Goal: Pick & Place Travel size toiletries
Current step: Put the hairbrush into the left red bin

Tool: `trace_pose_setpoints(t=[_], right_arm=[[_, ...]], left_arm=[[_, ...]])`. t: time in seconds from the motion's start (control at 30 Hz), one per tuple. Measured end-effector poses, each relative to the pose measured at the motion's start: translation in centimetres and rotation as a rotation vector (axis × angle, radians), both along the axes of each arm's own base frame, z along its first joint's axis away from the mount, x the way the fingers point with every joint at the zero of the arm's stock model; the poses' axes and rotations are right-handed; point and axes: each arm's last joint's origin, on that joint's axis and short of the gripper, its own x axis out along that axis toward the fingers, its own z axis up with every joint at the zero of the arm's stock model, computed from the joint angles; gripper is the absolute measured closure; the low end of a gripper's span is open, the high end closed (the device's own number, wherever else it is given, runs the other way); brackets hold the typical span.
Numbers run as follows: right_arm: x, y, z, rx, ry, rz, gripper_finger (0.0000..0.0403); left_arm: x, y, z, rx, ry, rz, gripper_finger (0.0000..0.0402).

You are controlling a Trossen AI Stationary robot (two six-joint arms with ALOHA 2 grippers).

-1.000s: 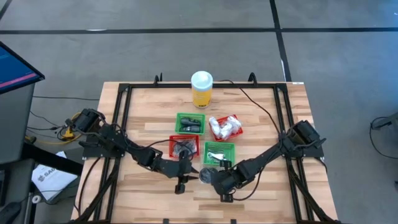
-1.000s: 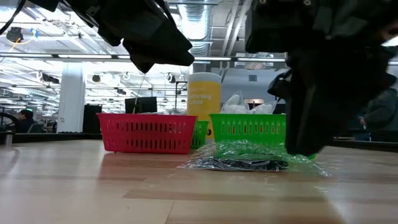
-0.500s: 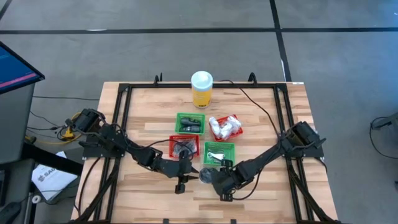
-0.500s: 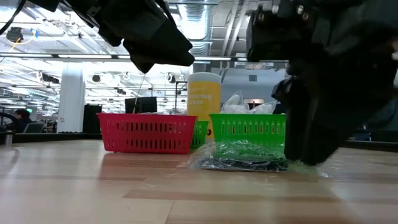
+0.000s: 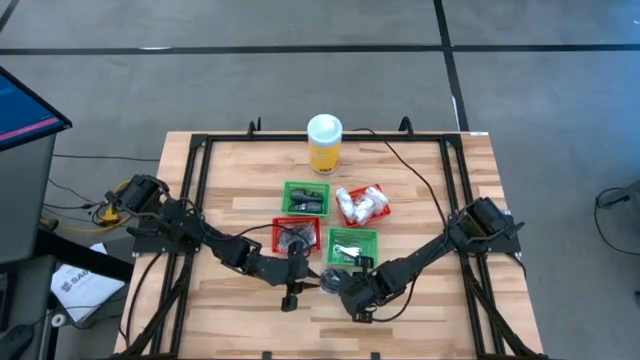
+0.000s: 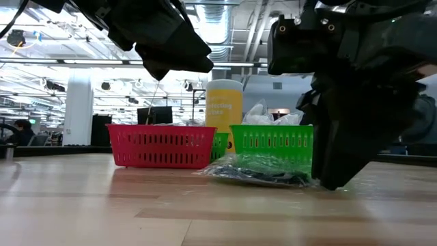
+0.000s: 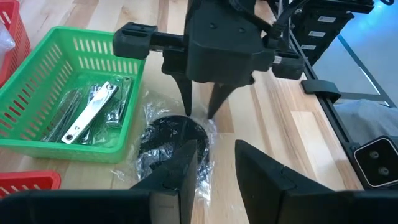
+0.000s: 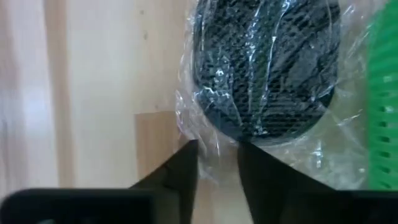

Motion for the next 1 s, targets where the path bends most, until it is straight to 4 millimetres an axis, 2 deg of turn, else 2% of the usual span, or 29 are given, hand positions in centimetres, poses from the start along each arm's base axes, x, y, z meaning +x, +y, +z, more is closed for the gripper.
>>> trace_pose_setpoints(t=[0.2,0.5,0.8,1.0], right_arm=[[-0.1,-0.1,-0.1,-0.016,0.011,-0.002,0.0391],[-0.3,0.0,0.5,-0.013,0.019,0.005,0.0401],[0.3,2.5,4.0,-0.111,-0.023,0.062,0.0403],[0.5,3.3,6.3,-0.179,-0.048,0.063,0.0403]], left_arm=[[0.0,0.0,0.0,0.000,0.000,0.000,0.0302],[0.0,0.0,0.0,0.000,0.000,0.000,0.0302],[0.0,0.0,0.0,0.000,0.000,0.000,0.0302],[0.0,0.0,0.0,0.000,0.000,0.000,0.0302]])
